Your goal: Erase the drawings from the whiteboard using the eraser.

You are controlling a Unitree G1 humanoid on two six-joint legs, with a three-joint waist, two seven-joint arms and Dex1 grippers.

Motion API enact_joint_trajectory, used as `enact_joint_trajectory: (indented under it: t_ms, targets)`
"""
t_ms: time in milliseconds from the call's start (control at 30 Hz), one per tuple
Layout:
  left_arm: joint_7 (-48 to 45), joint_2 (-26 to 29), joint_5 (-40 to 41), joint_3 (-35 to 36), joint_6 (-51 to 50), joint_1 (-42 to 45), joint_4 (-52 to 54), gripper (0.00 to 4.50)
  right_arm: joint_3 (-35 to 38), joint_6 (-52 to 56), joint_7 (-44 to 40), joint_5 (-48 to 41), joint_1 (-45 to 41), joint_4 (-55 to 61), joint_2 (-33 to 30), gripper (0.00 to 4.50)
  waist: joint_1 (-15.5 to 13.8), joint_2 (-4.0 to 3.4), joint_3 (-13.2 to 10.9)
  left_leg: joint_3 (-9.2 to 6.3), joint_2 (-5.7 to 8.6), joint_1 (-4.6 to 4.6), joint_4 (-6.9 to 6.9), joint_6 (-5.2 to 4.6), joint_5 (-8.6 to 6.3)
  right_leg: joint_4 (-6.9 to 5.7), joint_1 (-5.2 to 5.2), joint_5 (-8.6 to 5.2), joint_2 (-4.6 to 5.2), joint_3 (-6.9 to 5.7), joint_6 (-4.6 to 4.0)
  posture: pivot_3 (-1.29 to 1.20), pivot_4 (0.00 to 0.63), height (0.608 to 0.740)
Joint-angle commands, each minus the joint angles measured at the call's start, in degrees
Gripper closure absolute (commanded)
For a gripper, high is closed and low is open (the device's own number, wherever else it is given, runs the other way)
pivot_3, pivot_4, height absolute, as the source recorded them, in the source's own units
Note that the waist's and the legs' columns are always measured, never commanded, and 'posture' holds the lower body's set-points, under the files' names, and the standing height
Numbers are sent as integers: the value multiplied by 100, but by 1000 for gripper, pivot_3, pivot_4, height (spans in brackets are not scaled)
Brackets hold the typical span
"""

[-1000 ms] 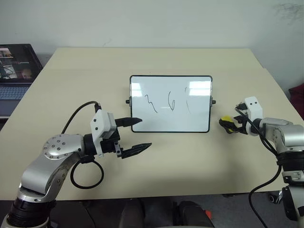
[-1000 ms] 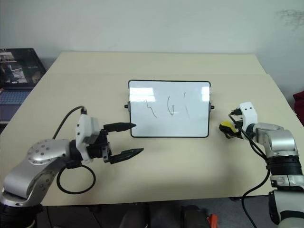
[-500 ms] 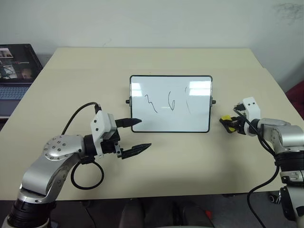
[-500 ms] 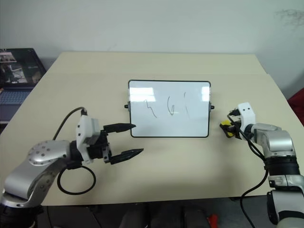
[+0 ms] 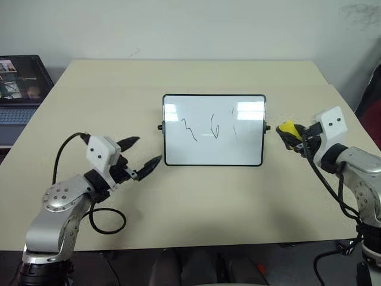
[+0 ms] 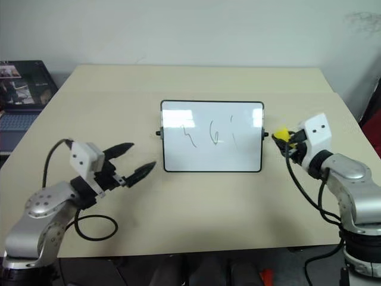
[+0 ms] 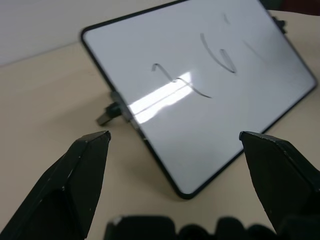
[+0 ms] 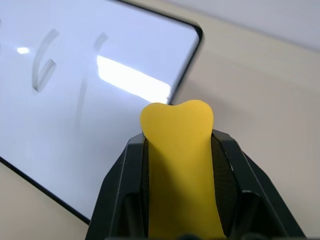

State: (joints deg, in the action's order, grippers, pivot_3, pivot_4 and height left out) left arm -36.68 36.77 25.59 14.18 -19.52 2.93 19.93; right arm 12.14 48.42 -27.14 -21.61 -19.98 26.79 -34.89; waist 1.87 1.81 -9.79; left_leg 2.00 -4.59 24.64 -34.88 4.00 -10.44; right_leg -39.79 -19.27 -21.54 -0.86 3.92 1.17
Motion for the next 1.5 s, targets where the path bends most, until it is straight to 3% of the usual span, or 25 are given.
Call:
enact_joint_trajectory:
  t_ms: [33, 167, 300, 500, 1100, 1500]
  targets:
    - [-88, 29, -12, 171, 205, 61, -52, 0, -263, 178, 262, -115, -531, 504, 189, 3212, 7, 0, 0, 1, 1, 0, 0, 0, 0, 0, -1, 0, 0, 1, 0, 0, 150, 740]
    - [-420, 112, 117, 142, 185, 27, -125, 0, -1041, 142, 485, 87, -1280, 403, 677, 3212, 18, 0, 0, 1, -2, 0, 0, 0, 0, -7, -6, 0, 0, 2, 0, 0, 150, 740]
    - [-536, 173, -40, 190, 336, 58, -445, 0, -2678, -943, 545, 1217, -2217, -713, 1281, 3212, 77, 0, 0, 3, -3, -1, 1, 0, 0, -14, -16, 0, 0, 6, -1, 0, 150, 740]
    - [-706, 240, -108, 76, 398, 199, -493, 0, -3540, -2006, 549, 2074, -3009, -2498, 2089, 3212, 25, 11, 3, 5, -4, 9, -1, 0, 1, -13, -23, 1, 5, 1, -1, 0, 150, 740]
    - [-967, 279, -192, -174, 366, 221, -281, 0, -3593, -3510, 398, 2993, -3898, -5102, 3039, 3213, 14, 12, 2, 7, -12, 9, 0, 0, 1, -21, -33, 1, 14, 1, -3, 0, 150, 740]
    - [-1021, 288, -161, -208, 323, 210, -214, 0, -3383, -3553, 278, 3042, -3207, -6021, 2958, 3213, 8, 19, 9, -4, -12, 1, -1, 1, 1, -28, -17, 2, 15, -13, -3, 0, 150, 740]
